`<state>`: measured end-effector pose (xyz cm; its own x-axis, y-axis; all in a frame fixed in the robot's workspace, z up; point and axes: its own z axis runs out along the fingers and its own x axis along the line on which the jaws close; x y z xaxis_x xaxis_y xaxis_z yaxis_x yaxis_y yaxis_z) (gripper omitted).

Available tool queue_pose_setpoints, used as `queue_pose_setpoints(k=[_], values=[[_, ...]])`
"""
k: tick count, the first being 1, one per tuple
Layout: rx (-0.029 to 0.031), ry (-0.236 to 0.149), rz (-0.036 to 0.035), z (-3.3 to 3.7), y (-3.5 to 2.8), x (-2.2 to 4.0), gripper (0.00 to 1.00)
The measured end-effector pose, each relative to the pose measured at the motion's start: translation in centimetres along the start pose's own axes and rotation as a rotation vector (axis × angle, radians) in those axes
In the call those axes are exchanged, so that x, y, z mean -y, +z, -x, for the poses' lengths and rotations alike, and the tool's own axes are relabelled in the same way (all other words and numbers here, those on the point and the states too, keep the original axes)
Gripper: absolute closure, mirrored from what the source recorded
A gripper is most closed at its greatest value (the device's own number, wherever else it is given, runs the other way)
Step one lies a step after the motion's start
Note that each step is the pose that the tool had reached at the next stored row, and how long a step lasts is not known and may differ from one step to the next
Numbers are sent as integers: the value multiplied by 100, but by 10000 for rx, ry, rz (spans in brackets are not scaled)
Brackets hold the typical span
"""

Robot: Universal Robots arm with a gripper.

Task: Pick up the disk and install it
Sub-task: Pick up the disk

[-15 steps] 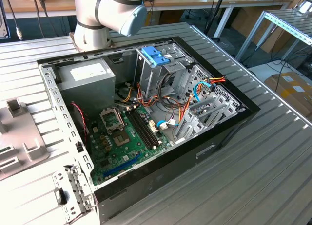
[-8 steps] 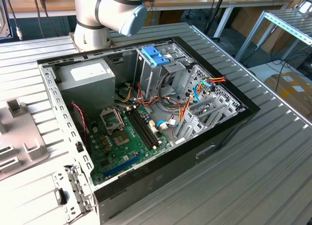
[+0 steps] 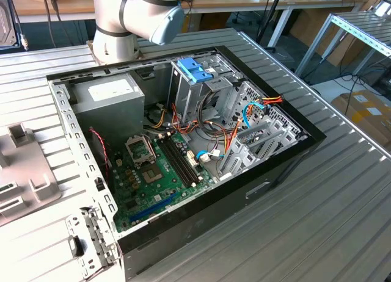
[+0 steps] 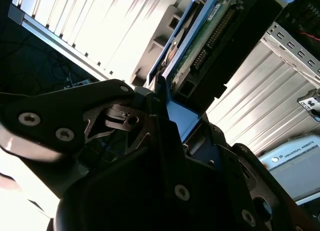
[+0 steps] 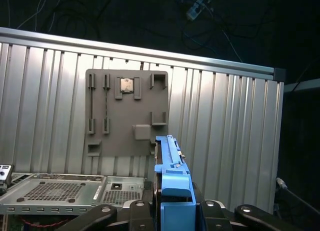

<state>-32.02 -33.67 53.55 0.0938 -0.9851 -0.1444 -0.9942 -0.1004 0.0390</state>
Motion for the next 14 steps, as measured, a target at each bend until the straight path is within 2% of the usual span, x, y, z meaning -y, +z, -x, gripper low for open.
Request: queue_pose_setpoints(k=[9, 11, 12, 14], values=[[0, 3, 0, -96, -11, 25, 63], [-5, 123, -17, -108, -8, 24, 63], [-37, 303, -40, -109, -3, 24, 63], [-156, 384, -43, -117, 1, 26, 63]])
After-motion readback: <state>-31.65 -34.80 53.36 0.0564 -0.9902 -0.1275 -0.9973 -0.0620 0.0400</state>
